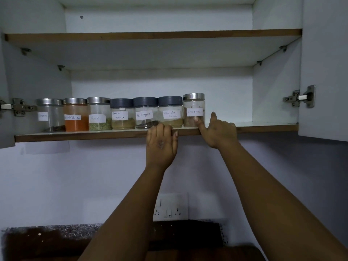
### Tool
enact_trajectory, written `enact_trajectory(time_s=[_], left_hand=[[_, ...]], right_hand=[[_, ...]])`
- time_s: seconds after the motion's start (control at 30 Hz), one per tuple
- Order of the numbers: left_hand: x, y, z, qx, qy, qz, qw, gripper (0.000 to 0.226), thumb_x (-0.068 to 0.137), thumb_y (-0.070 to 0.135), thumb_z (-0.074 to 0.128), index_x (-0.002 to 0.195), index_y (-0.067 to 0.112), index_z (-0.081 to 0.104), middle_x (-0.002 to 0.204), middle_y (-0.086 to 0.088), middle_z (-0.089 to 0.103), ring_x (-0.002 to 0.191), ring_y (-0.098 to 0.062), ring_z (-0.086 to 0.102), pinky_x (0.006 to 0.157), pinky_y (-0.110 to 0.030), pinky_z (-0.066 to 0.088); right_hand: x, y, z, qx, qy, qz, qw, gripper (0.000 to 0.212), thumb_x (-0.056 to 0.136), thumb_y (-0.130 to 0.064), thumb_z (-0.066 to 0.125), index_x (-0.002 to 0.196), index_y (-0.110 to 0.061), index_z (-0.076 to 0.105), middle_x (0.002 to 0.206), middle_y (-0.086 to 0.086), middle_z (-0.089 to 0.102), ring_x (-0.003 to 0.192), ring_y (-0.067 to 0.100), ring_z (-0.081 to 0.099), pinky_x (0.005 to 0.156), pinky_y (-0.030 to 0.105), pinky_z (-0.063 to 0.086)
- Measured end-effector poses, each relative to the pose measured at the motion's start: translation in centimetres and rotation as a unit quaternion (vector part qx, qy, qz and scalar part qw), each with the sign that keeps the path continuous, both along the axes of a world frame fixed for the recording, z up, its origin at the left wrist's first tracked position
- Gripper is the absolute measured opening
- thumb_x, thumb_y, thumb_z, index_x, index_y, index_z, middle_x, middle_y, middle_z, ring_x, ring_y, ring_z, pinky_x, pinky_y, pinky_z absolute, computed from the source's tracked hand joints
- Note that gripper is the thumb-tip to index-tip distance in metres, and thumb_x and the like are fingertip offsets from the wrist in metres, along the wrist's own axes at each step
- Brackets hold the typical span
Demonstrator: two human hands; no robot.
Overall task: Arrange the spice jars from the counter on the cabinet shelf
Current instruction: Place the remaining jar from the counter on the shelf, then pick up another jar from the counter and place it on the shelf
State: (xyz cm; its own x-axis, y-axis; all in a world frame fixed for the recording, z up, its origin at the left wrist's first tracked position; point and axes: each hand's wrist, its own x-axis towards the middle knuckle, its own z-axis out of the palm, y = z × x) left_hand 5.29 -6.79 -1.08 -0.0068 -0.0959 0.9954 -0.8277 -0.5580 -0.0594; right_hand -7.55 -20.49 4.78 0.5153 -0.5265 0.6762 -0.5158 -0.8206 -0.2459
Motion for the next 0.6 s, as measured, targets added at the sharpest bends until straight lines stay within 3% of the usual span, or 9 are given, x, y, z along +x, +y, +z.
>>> enact_trajectory(time_s=[0.1, 0.17, 0.23, 0.33, 0.43, 0.53, 0.6], left_hand=[[-0.8, 0.1, -0.8, 0.001, 0.039, -0.017, 0.999, 0.027, 0.094, 0.027, 0.052, 0.111, 0.007, 0.059, 0.108, -0.012, 0.058, 0.106, -0.03, 0.053, 0.102, -0.042, 0.038], [-1.6, 0.1, -1.8, 0.002, 0.081, -0.048, 0.996, 0.041, 0.091, 0.027, 0.055, 0.126, 0.005, 0.055, 0.127, -0.014, 0.055, 0.123, -0.032, 0.048, 0.106, -0.045, 0.037], [-2.5, 0.0, -3.6, 0.017, 0.115, -0.067, 0.991, 0.057, 0.09, 0.029, 0.055, 0.141, 0.006, 0.044, 0.146, -0.014, 0.042, 0.138, -0.031, 0.036, 0.112, -0.045, 0.031], [-3.9, -0.5, -8.8, 0.073, 0.168, -0.067, 0.981, 0.071, 0.09, 0.031, 0.054, 0.151, 0.008, 0.026, 0.158, -0.013, 0.024, 0.146, -0.03, 0.021, 0.118, -0.045, 0.017], [-5.2, 0.0, -17.2, 0.131, 0.261, -0.063, 0.954, 0.079, 0.089, 0.035, 0.057, 0.153, 0.009, 0.019, 0.159, -0.013, 0.02, 0.147, -0.032, 0.019, 0.118, -0.045, 0.013], [-6.9, 2.0, -26.7, 0.159, 0.362, -0.049, 0.917, 0.078, 0.087, 0.037, 0.062, 0.149, 0.005, 0.028, 0.153, -0.018, 0.034, 0.142, -0.037, 0.03, 0.115, -0.048, 0.019], [-8.4, 3.7, -31.8, 0.15, 0.42, -0.041, 0.894, 0.073, 0.086, 0.036, 0.062, 0.144, 0.0, 0.037, 0.145, -0.022, 0.043, 0.134, -0.041, 0.041, 0.11, -0.054, 0.034]], right_hand=[[-1.0, 0.1, -3.3, -0.063, -0.061, 0.02, 0.996, 0.074, 0.093, -0.068, 0.024, 0.142, -0.015, 0.042, 0.142, 0.011, 0.048, 0.137, 0.029, 0.036, 0.115, 0.047, 0.02], [-1.5, 0.3, -5.9, -0.067, -0.1, 0.053, 0.991, 0.07, 0.094, -0.063, 0.034, 0.149, -0.019, 0.033, 0.156, 0.009, 0.029, 0.148, 0.027, 0.015, 0.118, 0.048, 0.018], [-2.0, 0.6, -8.1, -0.065, -0.123, 0.076, 0.987, 0.072, 0.095, -0.058, 0.039, 0.154, -0.02, 0.022, 0.162, 0.008, 0.013, 0.15, 0.026, 0.005, 0.117, 0.047, 0.018], [-2.6, 1.2, -11.0, -0.044, -0.118, 0.091, 0.988, 0.069, 0.097, -0.054, 0.04, 0.154, -0.02, 0.02, 0.163, 0.008, 0.007, 0.15, 0.027, 0.008, 0.119, 0.046, 0.015], [-3.4, 1.7, -16.1, 0.035, -0.077, 0.111, 0.99, 0.067, 0.097, -0.054, 0.036, 0.154, -0.024, 0.018, 0.162, 0.008, 0.009, 0.15, 0.026, 0.007, 0.121, 0.044, 0.009], [-4.9, 1.5, -23.5, 0.099, -0.02, 0.095, 0.99, 0.065, 0.097, -0.055, 0.037, 0.153, -0.025, 0.02, 0.162, 0.009, 0.012, 0.149, 0.026, 0.01, 0.121, 0.043, 0.011], [-5.9, 1.3, -28.4, 0.149, 0.022, 0.07, 0.986, 0.065, 0.096, -0.054, 0.04, 0.152, -0.025, 0.023, 0.161, 0.01, 0.017, 0.147, 0.03, 0.016, 0.12, 0.045, 0.018]])
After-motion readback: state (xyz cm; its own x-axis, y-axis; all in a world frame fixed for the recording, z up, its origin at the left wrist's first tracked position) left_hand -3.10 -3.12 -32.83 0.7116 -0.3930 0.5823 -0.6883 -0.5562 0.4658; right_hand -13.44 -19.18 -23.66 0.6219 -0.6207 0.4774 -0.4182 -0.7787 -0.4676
